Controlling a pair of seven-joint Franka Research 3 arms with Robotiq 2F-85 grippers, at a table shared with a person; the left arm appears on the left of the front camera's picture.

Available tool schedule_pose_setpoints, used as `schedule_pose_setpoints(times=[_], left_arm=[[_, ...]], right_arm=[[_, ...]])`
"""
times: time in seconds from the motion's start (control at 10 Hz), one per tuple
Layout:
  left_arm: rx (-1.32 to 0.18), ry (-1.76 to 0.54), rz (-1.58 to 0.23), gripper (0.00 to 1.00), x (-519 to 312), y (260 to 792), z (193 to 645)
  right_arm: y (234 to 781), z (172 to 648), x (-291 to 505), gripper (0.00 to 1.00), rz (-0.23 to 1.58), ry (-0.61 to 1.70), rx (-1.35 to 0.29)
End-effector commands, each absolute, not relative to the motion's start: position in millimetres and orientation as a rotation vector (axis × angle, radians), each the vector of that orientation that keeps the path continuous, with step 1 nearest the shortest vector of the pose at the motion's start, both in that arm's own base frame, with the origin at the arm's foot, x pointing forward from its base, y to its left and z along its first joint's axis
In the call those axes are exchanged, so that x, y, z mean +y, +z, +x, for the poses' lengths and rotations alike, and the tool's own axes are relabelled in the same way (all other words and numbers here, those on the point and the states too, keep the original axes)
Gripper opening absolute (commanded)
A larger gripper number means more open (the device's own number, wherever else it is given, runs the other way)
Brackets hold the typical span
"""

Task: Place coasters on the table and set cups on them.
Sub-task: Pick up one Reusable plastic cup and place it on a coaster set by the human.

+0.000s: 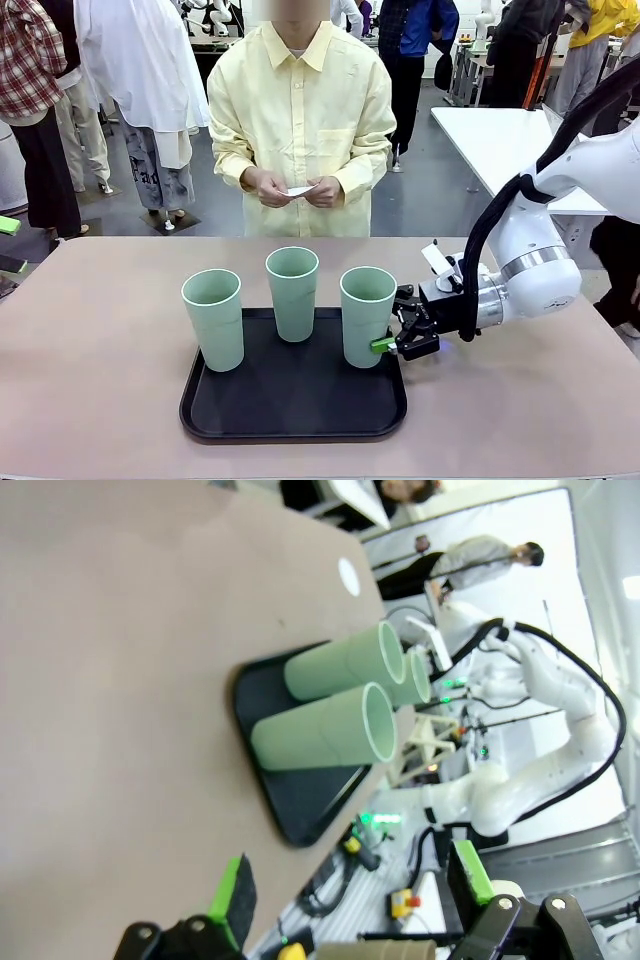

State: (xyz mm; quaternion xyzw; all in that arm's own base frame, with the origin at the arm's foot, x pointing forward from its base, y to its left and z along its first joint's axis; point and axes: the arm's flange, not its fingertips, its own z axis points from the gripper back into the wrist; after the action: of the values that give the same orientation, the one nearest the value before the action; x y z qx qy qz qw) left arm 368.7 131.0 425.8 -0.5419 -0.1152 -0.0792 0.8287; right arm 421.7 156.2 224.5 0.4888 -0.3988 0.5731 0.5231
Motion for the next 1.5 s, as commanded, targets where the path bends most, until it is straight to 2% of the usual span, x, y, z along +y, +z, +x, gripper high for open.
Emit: schedule_pose_setpoints(times=[0.0, 0.2, 0.3, 0.4, 0.5, 0.7, 0.8, 1.1, 1.4], left_arm=[[-0.261, -0.180, -1.167, 1.00, 132, 427, 369], [-0.261, -0.180, -1.167, 1.00, 132, 427, 369], [-0.261, -0.180, -1.167, 1.00, 132, 427, 369], [-0.261, -0.180, -1.167, 1.00, 132, 427, 369], [-0.261, -0.180, -1.167, 1.00, 132, 427, 369], [-0.261, -0.180, -1.167, 1.00, 132, 427, 369], [-0.261, -0.180, -1.167, 1.00, 132, 427, 369], [-0.261, -0.180, -1.167, 1.00, 132, 427, 369], [-0.261, -0.180, -1.167, 1.00, 132, 427, 369]], right_arm=[[217, 426, 171, 1.00, 1.151, 1.369, -0.976], [216, 426, 173, 1.00, 1.146, 1.372, -0.985], [215, 425, 172, 0.41, 1.151, 1.390, -0.986], [215, 426, 172, 0.40, 1.148, 1.384, -0.984], [215, 426, 172, 0.00, 1.147, 1.380, -0.985], [220, 422, 170, 0.00, 1.118, 1.363, -0.986], [233, 414, 168, 0.21, 1.115, 1.332, -1.009], [330, 390, 148, 0.21, 1.017, 1.156, -0.964], [401, 387, 144, 0.21, 0.988, 1.117, -0.945]])
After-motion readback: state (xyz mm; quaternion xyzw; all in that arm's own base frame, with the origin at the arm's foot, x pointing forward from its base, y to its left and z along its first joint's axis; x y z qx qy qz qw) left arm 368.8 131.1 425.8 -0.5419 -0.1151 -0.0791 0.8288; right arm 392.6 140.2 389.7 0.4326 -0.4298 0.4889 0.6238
